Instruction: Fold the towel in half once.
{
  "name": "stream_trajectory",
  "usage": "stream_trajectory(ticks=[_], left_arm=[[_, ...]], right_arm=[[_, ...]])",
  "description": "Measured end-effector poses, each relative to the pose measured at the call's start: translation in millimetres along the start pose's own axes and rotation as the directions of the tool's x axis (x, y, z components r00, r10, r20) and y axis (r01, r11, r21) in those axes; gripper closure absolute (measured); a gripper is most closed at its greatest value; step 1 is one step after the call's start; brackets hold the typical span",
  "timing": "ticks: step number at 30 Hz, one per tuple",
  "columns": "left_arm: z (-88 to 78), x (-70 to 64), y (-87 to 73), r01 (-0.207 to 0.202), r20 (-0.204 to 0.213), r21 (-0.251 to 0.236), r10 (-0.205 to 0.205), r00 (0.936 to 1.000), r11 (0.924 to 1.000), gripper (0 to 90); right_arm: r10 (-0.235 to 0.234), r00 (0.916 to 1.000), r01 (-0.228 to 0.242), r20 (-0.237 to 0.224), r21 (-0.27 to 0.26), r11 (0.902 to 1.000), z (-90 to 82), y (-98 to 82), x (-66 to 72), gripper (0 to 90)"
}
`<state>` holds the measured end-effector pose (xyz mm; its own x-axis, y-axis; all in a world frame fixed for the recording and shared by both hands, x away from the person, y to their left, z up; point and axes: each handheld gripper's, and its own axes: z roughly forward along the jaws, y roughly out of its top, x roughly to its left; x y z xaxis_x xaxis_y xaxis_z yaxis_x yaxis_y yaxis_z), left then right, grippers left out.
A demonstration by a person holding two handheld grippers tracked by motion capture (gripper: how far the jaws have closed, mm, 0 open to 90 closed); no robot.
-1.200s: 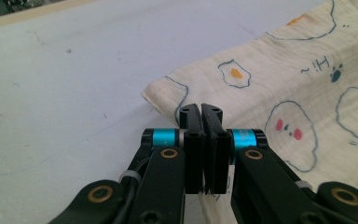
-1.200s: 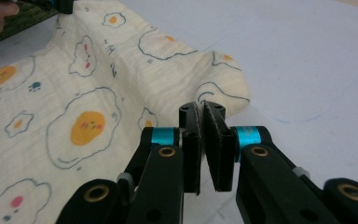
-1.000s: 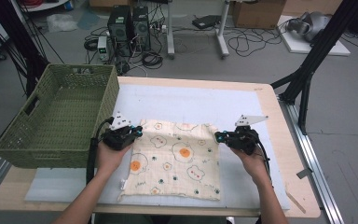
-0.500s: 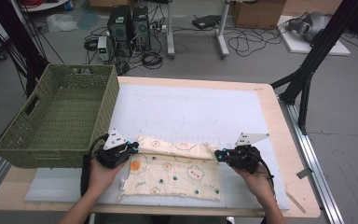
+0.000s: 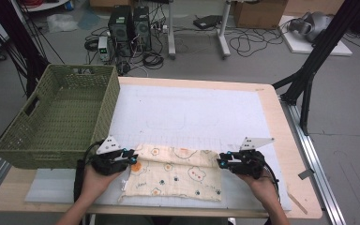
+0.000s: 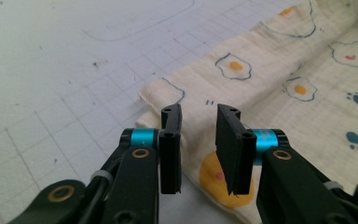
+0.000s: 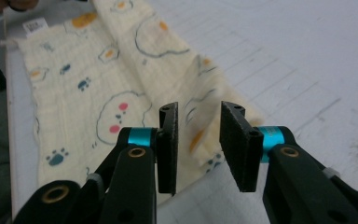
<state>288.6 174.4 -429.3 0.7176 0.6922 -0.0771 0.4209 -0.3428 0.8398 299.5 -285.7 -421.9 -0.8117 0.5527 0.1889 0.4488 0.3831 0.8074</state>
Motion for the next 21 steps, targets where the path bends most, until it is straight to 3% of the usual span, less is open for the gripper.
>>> stream_trajectory(ticks=[5, 9, 12, 17, 21], left_arm=[[3.2, 1.5, 9.6, -0.003, -0.009, -0.012, 0.003, 1.0, 0.9999, 59.6], [9.3, 2.7, 13.3, 0.008, -0.013, -0.018, -0.008, 0.9999, 0.9998, 53.3], [15.7, 4.6, 13.5, 0.019, -0.016, 0.011, -0.019, 0.9997, 0.9998, 50.5], [25.2, 6.7, 13.4, 0.023, -0.027, 0.049, -0.022, 0.9994, 0.9985, 50.1], [31.5, 8.1, 13.2, 0.018, -0.035, 0.073, -0.016, 0.9993, 0.9971, 52.0]], right_arm=[[-0.003, 0.9999, 0.002, -0.013, -0.026, 0.9996, 0.4, 12.8, -1.3, 58.0], [-0.01, 0.9989, 0.011, -0.046, 0.007, 0.9999, 10.4, 16.8, 1.2, 55.6], [-0.015, 0.9984, 0.017, -0.054, 0.033, 0.9993, 16.4, 15.9, 3.0, 55.6], [-0.026, 0.9988, 0.029, -0.041, 0.058, 0.9979, 20.6, 12.2, 2.5, 71.3], [-0.042, 0.998, 0.045, -0.049, 0.079, 0.9959, 23.1, 9.4, 3.5, 76.6]])
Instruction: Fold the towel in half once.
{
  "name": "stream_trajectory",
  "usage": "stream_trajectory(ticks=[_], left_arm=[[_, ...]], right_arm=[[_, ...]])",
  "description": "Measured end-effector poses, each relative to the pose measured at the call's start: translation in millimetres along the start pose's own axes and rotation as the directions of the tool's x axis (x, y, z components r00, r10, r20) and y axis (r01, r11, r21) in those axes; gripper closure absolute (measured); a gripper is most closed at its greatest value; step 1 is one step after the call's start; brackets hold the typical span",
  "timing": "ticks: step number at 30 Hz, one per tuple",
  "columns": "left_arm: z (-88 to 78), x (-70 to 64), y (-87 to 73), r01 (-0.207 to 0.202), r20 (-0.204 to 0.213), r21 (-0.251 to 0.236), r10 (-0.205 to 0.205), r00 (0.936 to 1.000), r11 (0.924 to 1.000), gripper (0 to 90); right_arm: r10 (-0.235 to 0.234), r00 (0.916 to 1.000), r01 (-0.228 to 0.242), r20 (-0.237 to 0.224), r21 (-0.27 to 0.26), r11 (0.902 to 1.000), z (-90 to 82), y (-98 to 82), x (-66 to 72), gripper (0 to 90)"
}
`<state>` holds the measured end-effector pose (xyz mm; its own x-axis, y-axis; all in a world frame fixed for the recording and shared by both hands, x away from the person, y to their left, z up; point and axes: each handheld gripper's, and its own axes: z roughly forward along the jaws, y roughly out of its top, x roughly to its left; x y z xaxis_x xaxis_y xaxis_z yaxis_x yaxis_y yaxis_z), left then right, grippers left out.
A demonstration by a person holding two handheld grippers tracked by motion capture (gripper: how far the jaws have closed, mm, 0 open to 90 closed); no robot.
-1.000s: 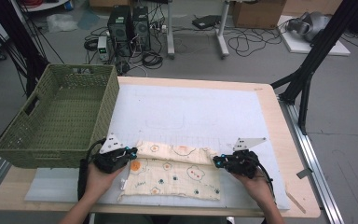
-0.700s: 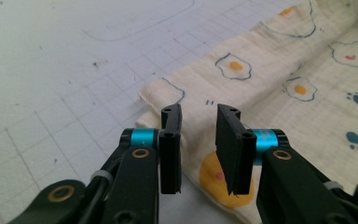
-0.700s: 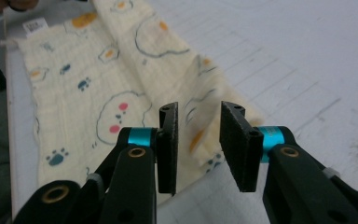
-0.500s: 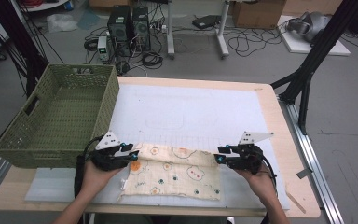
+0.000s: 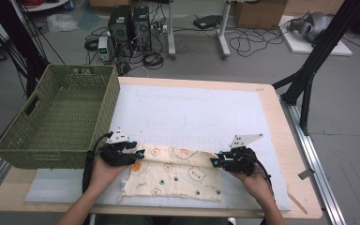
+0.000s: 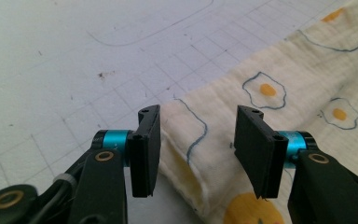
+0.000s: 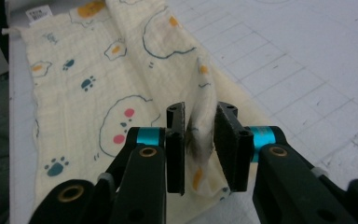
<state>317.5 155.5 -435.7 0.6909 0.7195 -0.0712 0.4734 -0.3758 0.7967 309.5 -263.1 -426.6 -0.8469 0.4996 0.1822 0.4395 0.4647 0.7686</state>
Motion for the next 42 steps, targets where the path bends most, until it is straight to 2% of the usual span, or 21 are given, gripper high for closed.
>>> stream_trajectory(ticks=[3, 6, 10, 13, 14, 19, 24, 27, 31, 33, 35, 39, 42], left_arm=[[3.7, 0.9, -1.1, -0.003, 0.005, 0.019, 0.003, 1.0, 0.9998, 56.7], [6.4, -0.6, -1.4, -0.029, 0.02, 0.033, 0.028, 0.9994, 0.999, 64.8], [9.8, -4.2, -1.6, -0.059, 0.033, 0.051, 0.057, 0.9978, 0.9969, 82.0], [9.0, -4.8, -1.1, -0.065, 0.038, 0.044, 0.064, 0.9973, 0.9969, 85.7], [7.4, -4.1, -0.9, -0.063, 0.039, 0.04, 0.062, 0.9973, 0.9972, 86.0], [-6.6, -4.4, 2.0, -0.046, 0.028, -0.047, 0.047, 0.9985, 0.9978, 86.0], [-19.4, -9.8, 0.6, -0.066, 0.027, -0.099, 0.069, 0.9973, 0.9929, 85.8], [-24.2, -13.5, -3.2, -0.081, 0.02, -0.113, 0.083, 0.9963, 0.9903, 85.5], [-31.5, -18.5, -9.4, -0.093, 0.038, -0.121, 0.098, 0.9944, 0.9883, 85.4], [-35.1, -21.2, -13.3, -0.115, 0.049, -0.108, 0.12, 0.9915, 0.9876, 84.9], [-37.7, -22.5, -17.8, -0.115, 0.072, -0.093, 0.122, 0.9899, 0.989, 83.7], [-43.1, -25.0, -25.2, -0.125, 0.109, -0.066, 0.132, 0.9853, 0.99, 75.4], [-47.0, -25.1, -25.3, -0.116, 0.111, -0.066, 0.123, 0.9862, 0.991, 65.2]], right_arm=[[0.005, 1.0, -0.005, -0.003, -0.004, 1.0, 0.7, -3.1, -0.2, 76.6], [0.011, 0.9999, -0.011, -0.007, -0.009, 0.9999, 1.8, -6.4, -0.9, 76.6], [0.007, 1.0, -0.007, -0.005, -0.013, 0.9999, 2.0, -6.8, -1.0, 76.6], [0.008, 0.9999, -0.008, -0.008, -0.019, 0.9998, 1.2, -6.5, -0.9, 76.7], [0.008, 0.9999, -0.008, -0.007, -0.022, 0.9997, 1.0, -6.5, -1.1, 76.7], [0.009, 0.9999, -0.01, -0.01, -0.047, 0.9988, -4.6, -4.4, -1.4, 78.4], [-0.008, 0.9998, 0.006, -0.018, -0.079, 0.9969, -13.2, -1.5, 2.5, 83.5], [-0.018, 0.9996, 0.016, -0.022, -0.069, 0.9975, -14.8, -2.2, 5.9, 84.7], [-0.032, 0.999, 0.031, -0.032, -0.048, 0.9984, -15.2, -7.7, 11.9, 84.9], [-0.038, 0.9987, 0.037, -0.034, -0.039, 0.9986, -16.0, -12.4, 14.9, 84.9], [-0.036, 0.9985, 0.035, -0.042, -0.036, 0.9987, -17.7, -16.7, 17.3, 84.6], [-0.037, 0.9974, 0.035, -0.062, -0.024, 0.9991, -19.9, -21.8, 23.0, 82.7], [-0.047, 0.9958, 0.046, -0.079, -0.011, 0.9989, -20.6, -22.6, 27.7, 80.0]])
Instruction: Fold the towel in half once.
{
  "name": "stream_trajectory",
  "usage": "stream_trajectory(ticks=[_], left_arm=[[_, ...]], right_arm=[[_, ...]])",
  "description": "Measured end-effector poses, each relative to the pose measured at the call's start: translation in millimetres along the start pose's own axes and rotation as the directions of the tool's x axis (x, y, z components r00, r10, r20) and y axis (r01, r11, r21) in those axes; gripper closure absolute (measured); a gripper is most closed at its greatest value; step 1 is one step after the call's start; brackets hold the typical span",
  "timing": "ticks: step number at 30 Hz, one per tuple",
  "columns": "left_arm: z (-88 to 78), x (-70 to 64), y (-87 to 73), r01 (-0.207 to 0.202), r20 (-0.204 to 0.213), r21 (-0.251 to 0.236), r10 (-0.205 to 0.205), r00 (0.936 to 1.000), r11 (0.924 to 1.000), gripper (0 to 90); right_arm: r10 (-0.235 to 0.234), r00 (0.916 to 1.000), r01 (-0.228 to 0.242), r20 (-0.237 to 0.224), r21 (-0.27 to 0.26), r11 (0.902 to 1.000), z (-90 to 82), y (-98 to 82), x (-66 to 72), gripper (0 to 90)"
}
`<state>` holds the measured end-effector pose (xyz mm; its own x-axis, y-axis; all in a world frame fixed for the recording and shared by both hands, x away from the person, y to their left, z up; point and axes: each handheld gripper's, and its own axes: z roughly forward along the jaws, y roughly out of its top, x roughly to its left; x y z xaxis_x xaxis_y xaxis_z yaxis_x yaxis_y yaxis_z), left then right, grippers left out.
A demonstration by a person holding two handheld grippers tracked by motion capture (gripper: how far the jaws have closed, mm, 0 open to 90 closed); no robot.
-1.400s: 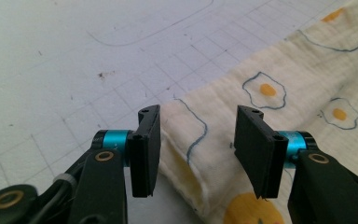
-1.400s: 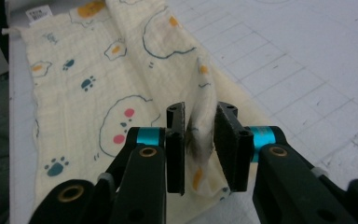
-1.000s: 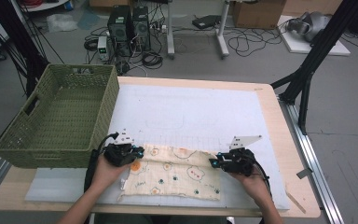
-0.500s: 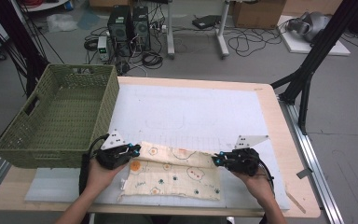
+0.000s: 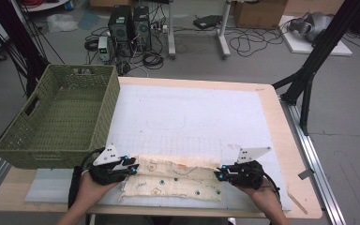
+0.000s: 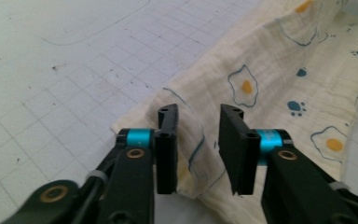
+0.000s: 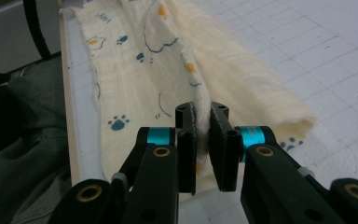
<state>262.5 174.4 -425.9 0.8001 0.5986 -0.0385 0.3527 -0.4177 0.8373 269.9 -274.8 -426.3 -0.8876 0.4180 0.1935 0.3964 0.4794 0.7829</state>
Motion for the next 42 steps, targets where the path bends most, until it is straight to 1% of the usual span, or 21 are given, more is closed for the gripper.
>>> stream_trajectory(ticks=[2, 4, 6, 8, 10, 16, 18, 22, 23, 26, 28, 31, 33, 35, 36, 38, 39, 40, 42], left_arm=[[-2.3, 1.3, 2.5, 0.009, 0.0, -0.011, -0.009, 1.0, 0.9999, 61.1], [-4.3, 2.6, 5.8, 0.017, -0.003, -0.024, -0.017, 0.9999, 0.9996, 57.5], [-6.1, 2.7, 9.5, 0.016, -0.003, -0.04, -0.016, 0.9999, 0.9991, 56.5], [-7.1, 3.0, 13.3, 0.016, -0.006, -0.051, -0.016, 0.9999, 0.9986, 55.4], [-7.3, 3.8, 16.1, 0.017, -0.007, -0.057, -0.018, 0.9998, 0.9982, 54.9], [-6.4, 4.4, 19.5, 0.02, -0.002, -0.064, -0.02, 0.9998, 0.9978, 54.8], [-6.1, 4.2, 19.7, 0.019, 0.004, -0.064, -0.018, 0.9998, 0.9978, 55.4], [-7.9, 4.0, 19.8, 0.014, 0.005, -0.066, -0.013, 0.9999, 0.9978, 56.2], [-8.5, 4.1, 20.0, 0.018, 0.006, -0.068, -0.018, 0.9998, 0.9975, 56.2], [-11.3, 5.4, 21.6, 0.021, 0.004, -0.079, -0.021, 0.9998, 0.9967, 56.2], [-11.5, 6.1, 22.0, 0.018, -0.002, -0.075, -0.018, 0.9998, 0.997, 56.6], [-6.5, 6.8, 19.0, 0.016, -0.017, -0.056, -0.017, 0.9997, 0.9983, 56.9], [-0.4, 8.5, 15.0, 0.018, -0.025, -0.033, -0.018, 0.9995, 0.9993, 57.1], [6.2, 10.9, 10.8, 0.038, -0.04, -0.021, -0.038, 0.9985, 0.9991, 57.1], [8.7, 12.7, 9.1, 0.041, -0.047, -0.013, -0.041, 0.998, 0.9991, 57.1], [13.6, 15.4, 6.9, 0.059, -0.069, -0.009, -0.06, 0.9959, 0.9982, 57.2], [16.4, 16.4, 6.3, 0.073, -0.077, -0.014, -0.074, 0.9943, 0.9972, 57.2], [18.5, 17.2, 6.1, 0.08, -0.088, -0.014, -0.081, 0.9929, 0.9967, 57.1], [23.0, 18.6, 6.3, 0.093, -0.096, -0.014, -0.094, 0.991, 0.9956, 57.1]], right_arm=[[0.001, 1.0, -0.001, -0.005, -0.003, 1.0, -0.4, 0.8, 0.5, 76.6], [0.001, 1.0, -0.002, -0.009, -0.017, 0.9998, -2.1, 2.9, 0.4, 75.4], [-0.009, 0.9999, 0.009, -0.009, -0.034, 0.9994, -4.4, 6.2, 0.3, 74.8], [-0.011, 0.9997, 0.01, -0.02, -0.04, 0.9991, -6.7, 9.9, 1.3, 73.3], [-0.02, 0.9997, 0.019, -0.013, -0.046, 0.9988, -9.1, 13.2, 1.6, 72.2], [-0.015, 0.9999, 0.015, -0.001, -0.069, 0.9975, -14.7, 17.7, -0.2, 71.4], [-0.008, 1.0, 0.007, -0.003, -0.069, 0.9976, -13.9, 18.6, -1.2, 71.4], [-0.011, 0.9999, 0.011, 0.0, -0.072, 0.9974, -11.1, 19.9, -0.6, 70.3], [-0.012, 0.9999, 0.011, -0.003, -0.074, 0.9972, -10.3, 19.9, -0.8, 70.4], [-0.011, 0.9999, 0.012, 0.002, -0.054, 0.9985, -6.6, 19.3, -1.3, 70.3], [-0.006, 1.0, 0.006, 0.006, -0.044, 0.999, -3.6, 18.7, -3.7, 69.4], [-0.001, 0.9995, 0.002, 0.031, -0.037, 0.9993, 0.0, 18.4, -8.6, 66.5], [0.009, 0.9987, -0.007, 0.05, -0.034, 0.9994, 2.2, 18.9, -12.2, 64.6], [0.017, 0.9975, -0.015, 0.069, -0.028, 0.9995, 4.6, 19.5, -16.1, 61.3], [0.022, 0.997, -0.019, 0.074, -0.029, 0.9994, 5.7, 19.9, -18.2, 60.3], [0.036, 0.9954, -0.033, 0.089, -0.03, 0.999, 7.0, 20.6, -22.2, 57.9], [0.043, 0.9945, -0.04, 0.095, -0.038, 0.9985, 7.5, 21.1, -24.7, 57.8], [0.052, 0.9933, -0.047, 0.103, -0.047, 0.9978, 7.7, 21.8, -26.9, 57.7], [0.071, 0.9911, -0.064, 0.113, -0.066, 0.9958, 8.3, 23.0, -30.6, 58.7]])
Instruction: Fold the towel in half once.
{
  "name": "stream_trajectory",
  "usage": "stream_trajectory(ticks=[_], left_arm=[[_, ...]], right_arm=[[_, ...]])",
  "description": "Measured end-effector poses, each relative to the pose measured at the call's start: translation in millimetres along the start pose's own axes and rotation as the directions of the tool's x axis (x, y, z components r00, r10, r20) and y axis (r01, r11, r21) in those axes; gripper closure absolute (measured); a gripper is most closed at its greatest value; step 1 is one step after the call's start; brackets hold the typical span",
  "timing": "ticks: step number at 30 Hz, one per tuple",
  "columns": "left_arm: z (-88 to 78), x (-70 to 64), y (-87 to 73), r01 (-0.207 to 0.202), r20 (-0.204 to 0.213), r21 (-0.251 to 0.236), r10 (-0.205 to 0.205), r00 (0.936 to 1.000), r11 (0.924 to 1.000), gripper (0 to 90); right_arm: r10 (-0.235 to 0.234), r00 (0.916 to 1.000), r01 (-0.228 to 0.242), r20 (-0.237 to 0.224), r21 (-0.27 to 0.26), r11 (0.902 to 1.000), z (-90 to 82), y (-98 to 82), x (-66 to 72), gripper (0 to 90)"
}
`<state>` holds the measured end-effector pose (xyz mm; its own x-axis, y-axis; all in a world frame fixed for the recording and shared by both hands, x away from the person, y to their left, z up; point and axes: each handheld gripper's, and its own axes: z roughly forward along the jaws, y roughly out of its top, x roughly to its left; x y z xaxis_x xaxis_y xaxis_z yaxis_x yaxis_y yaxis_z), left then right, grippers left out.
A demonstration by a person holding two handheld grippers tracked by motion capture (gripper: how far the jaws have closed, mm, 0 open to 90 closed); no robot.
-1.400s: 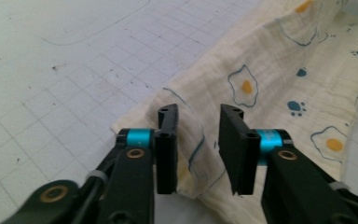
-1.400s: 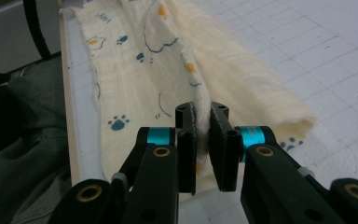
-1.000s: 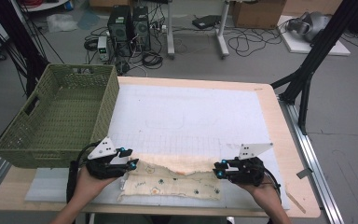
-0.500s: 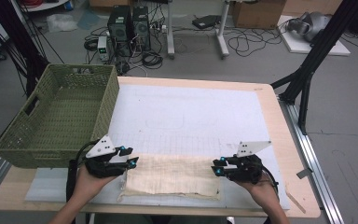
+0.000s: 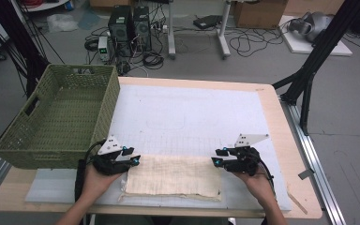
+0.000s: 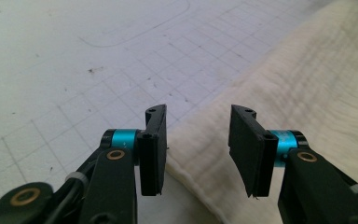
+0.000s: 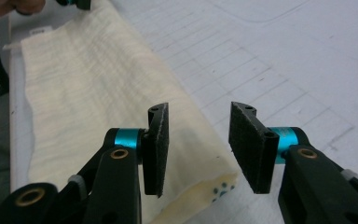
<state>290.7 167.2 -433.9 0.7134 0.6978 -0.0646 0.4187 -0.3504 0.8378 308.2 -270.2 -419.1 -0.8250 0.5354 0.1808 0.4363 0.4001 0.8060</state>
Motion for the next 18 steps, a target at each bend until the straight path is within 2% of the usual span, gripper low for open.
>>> stream_trajectory(ticks=[2, 5, 8, 14, 18], left_arm=[[4.0, 0.0, 0.3, -0.013, -0.024, 0.028, 0.014, 0.9996, 0.9995, 57.6], [9.1, 0.7, -1.9, -0.01, -0.041, 0.071, 0.013, 0.9991, 0.9974, 58.0], [11.6, 2.3, -6.4, -0.004, -0.048, 0.105, 0.009, 0.9988, 0.9944, 58.5], [11.9, 3.9, -7.7, 0.006, -0.045, 0.109, -0.001, 0.999, 0.994, 58.7], [11.5, 4.1, -8.1, 0.004, -0.027, 0.105, -0.001, 0.9996, 0.9945, 67.7]], right_arm=[[0.009, 0.9999, -0.009, 0.006, 0.009, 0.9999, 3.7, 0.4, -2.9, 59.3], [0.018, 0.9998, -0.018, 0.002, 0.052, 0.9985, 11.3, -1.5, -5.1, 59.7], [0.005, 1.0, -0.005, 0.007, 0.093, 0.9957, 16.2, -2.8, -4.4, 59.7], [0.015, 0.9999, -0.015, 0.003, 0.132, 0.9912, 21.8, -8.9, -5.7, 60.6], [-0.005, 1.0, 0.004, 0.005, 0.144, 0.9896, 24.5, -12.4, -3.0, 69.2]])
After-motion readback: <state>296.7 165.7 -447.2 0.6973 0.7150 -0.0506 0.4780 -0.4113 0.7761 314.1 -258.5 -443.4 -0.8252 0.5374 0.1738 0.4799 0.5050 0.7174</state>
